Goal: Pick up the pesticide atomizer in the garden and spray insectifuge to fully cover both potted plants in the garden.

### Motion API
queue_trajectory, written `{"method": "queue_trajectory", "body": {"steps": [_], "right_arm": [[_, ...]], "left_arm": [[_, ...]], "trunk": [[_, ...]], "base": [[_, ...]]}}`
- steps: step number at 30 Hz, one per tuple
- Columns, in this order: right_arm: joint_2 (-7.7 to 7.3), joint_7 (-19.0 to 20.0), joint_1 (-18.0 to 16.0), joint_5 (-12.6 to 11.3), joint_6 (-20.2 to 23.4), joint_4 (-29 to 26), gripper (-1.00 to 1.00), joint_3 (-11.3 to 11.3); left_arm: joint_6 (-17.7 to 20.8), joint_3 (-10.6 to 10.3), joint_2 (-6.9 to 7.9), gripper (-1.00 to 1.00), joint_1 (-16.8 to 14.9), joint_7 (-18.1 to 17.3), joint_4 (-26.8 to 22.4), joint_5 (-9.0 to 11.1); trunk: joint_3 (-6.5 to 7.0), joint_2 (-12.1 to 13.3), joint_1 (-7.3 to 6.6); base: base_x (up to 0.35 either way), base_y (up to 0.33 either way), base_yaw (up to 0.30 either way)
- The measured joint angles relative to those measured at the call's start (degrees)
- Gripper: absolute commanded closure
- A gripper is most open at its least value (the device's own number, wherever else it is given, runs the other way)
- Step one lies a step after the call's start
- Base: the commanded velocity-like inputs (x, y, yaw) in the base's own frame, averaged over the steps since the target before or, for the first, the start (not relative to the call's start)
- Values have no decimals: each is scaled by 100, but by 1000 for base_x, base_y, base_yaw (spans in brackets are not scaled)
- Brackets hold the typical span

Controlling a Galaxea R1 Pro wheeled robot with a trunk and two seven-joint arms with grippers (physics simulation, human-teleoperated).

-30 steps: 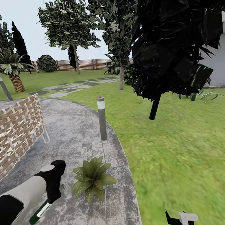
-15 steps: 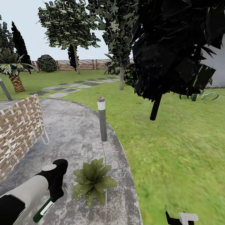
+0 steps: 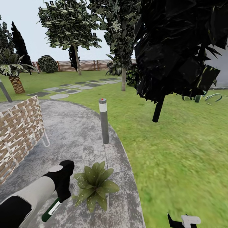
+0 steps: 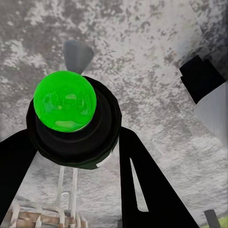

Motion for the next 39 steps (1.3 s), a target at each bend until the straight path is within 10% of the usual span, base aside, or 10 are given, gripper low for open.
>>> {"method": "queue_trajectory", "body": {"steps": [10, 39], "right_arm": [[0, -9, 0, -2, 0, 1, -100, -6], [0, -9, 0, -3, 0, 1, -100, -6]], "left_arm": [[1, -7, -17, 100, -21, 7, 7, -2], [-10, -86, -68, 100, 52, 4, 40, 5]], "trunk": [[-194, -239, 131], [-201, -241, 135]], "base": [[0, 0, 0], [-39, 0, 0]]}}
